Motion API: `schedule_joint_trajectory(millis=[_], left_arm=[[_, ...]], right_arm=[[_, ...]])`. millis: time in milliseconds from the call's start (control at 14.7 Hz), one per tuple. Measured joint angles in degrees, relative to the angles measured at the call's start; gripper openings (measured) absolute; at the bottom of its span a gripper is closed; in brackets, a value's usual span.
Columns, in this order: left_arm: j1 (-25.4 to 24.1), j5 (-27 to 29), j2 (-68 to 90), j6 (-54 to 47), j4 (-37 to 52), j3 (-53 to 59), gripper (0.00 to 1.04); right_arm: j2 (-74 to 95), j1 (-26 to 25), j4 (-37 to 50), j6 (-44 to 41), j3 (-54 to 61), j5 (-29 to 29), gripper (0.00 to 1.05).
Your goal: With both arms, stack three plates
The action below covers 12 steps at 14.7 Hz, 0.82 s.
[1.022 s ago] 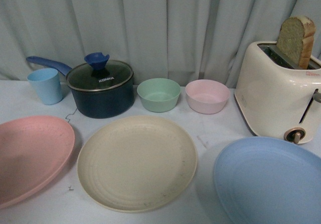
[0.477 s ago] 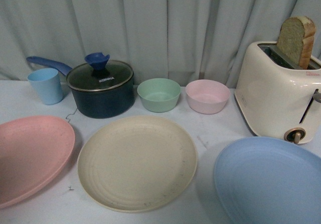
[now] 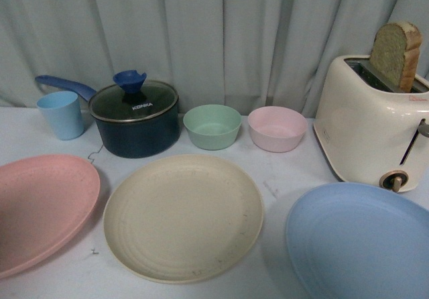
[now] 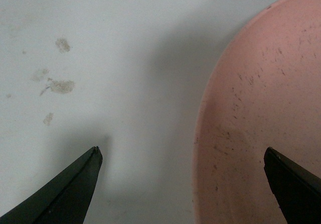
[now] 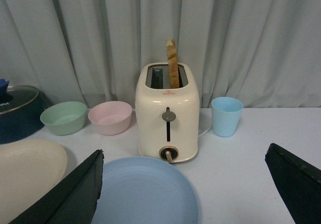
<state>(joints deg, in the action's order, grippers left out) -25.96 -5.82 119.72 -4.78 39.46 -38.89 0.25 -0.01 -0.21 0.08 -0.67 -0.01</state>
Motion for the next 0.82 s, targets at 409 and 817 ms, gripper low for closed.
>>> schedule_joint_trajectory(millis=[409,817], left_arm=[[0.42,-0.37,1.29,4.39,0.87,-0.02,0.48],[0.31,-1.62,-1.05,6.56,0.63,0.24,0.04]], right_arm=[[0.00,0.00,0.00,0.00,0.00,0.00,0.98],[0.00,0.00,0.00,0.02,0.00,-0.02,0.98]])
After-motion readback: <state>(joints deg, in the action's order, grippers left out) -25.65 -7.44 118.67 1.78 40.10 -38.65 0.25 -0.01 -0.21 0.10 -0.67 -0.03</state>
